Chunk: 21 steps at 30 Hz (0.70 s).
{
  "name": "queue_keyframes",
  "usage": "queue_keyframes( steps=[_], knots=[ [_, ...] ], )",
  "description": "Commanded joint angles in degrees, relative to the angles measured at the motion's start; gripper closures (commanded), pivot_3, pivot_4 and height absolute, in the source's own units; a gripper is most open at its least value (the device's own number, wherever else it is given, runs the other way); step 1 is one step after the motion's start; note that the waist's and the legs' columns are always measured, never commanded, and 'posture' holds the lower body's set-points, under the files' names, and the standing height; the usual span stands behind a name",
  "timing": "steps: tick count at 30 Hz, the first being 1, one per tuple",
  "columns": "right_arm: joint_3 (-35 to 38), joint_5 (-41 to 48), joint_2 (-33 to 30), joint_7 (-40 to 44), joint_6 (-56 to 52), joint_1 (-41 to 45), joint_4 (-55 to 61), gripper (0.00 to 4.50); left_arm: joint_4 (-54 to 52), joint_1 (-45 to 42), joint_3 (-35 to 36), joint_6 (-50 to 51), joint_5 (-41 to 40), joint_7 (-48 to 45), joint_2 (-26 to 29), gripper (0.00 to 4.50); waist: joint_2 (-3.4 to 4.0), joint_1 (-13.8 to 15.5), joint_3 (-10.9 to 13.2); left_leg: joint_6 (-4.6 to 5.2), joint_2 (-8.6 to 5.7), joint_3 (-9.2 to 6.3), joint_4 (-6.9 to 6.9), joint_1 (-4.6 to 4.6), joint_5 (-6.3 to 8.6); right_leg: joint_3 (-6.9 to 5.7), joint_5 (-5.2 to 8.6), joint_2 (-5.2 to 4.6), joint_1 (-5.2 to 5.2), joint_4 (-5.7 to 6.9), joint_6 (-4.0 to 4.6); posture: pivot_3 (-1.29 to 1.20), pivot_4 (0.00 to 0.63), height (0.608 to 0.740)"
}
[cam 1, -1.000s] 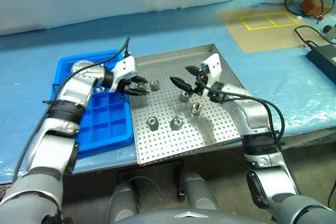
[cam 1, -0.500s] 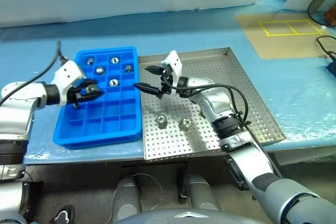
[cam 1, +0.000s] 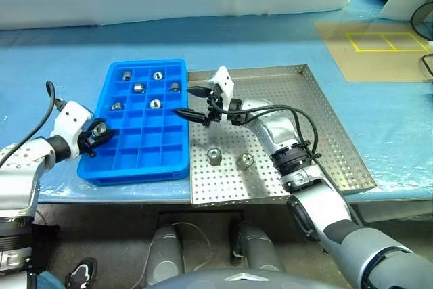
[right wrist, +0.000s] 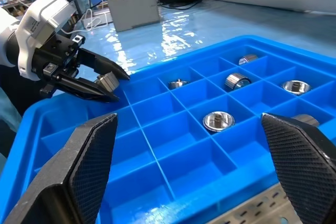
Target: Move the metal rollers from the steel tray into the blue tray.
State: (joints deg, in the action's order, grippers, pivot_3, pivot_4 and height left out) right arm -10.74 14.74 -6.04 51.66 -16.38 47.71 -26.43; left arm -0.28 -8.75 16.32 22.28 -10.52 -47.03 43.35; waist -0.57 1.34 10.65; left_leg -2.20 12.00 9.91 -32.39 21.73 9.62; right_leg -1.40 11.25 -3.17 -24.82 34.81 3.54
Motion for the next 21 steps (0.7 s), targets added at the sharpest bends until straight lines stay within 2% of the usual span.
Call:
queue_keyframes(
  steps=[1, 5, 6, 8, 11, 12, 21],
  knots=[
    [1.19, 0.23, -0.63, 0.21, 0.25, 0.36, 2.22, 0.0, 0.93, -1.5, -0.76, -1.25, -0.13, 1.76, -0.65, 2.63, 0.0, -0.01, 0.0, 0.0, 0.0, 0.0, 0.01, 0.0, 0.0, 0.0, 0.0, 0.0, 0.0, 0.0, 0.0, -0.09, 0.15, 0.74],
    [1.29, 0.06, -1.23, -0.15, -0.3, -0.09, 3.06, 0.0, 2.81, -1.81, -2.53, -2.61, 0.27, 0.85, -0.06, 2.63, -0.02, -0.2, -0.01, 0.0, 0.01, 0.0, 0.01, 0.0, 0.0, 0.0, 0.0, 0.03, -0.02, 0.0, 0.0, -0.11, 0.15, 0.74],
    [1.34, 0.06, -1.35, -0.24, -0.42, -0.16, 3.25, 0.0, 3.48, -1.96, -2.52, -3.93, 0.5, 0.89, 0.18, 1.91, -0.02, -0.22, -0.01, 0.0, 0.01, 0.0, 0.01, 0.0, 0.0, 0.01, 0.0, 0.03, -0.03, -0.01, 0.0, -0.11, 0.15, 0.74],
    [1.44, -0.12, -1.44, -0.78, -0.45, -0.22, 3.29, 0.0, 3.99, -2.23, -2.03, -4.51, 0.13, 0.69, 0.81, 1.34, -0.02, -0.33, -0.01, 0.0, 0.01, 0.0, 0.01, 0.0, 0.0, 0.01, 0.0, 0.04, -0.03, 0.0, 0.0, -0.12, 0.15, 0.74],
    [1.56, -0.25, -1.6, -1.25, -0.46, -0.4, 3.43, 0.0, 2.64, -1.59, -1.2, -3.42, -1.83, -1.34, 1.92, 0.25, -0.02, -0.34, -0.01, -0.01, 0.03, 0.0, 0.0, -0.01, -0.01, 0.01, 0.0, 0.06, -0.03, 0.01, 0.0, -0.12, 0.15, 0.74],
    [1.58, -0.26, -1.66, -1.25, -0.49, -0.49, 3.53, 0.0, 2.6, -1.57, -1.07, -3.39, -1.74, -1.14, 2.26, 0.03, -0.02, -0.33, -0.01, -0.02, 0.03, 0.0, 0.0, -0.01, -0.01, 0.01, 0.0, 0.06, -0.03, 0.01, 0.0, -0.12, 0.15, 0.74],
    [1.37, -0.61, -0.81, -1.67, -0.12, -0.55, 2.87, 0.0, 2.51, -5.21, -1.54, -3.07, -2.33, 1.31, 1.86, 0.03, -0.03, -0.3, -0.01, -0.03, 0.02, 0.0, 0.0, -0.02, -0.02, 0.01, 0.0, 0.06, -0.02, 0.03, 0.0, -0.12, 0.15, 0.74]
  ],
)
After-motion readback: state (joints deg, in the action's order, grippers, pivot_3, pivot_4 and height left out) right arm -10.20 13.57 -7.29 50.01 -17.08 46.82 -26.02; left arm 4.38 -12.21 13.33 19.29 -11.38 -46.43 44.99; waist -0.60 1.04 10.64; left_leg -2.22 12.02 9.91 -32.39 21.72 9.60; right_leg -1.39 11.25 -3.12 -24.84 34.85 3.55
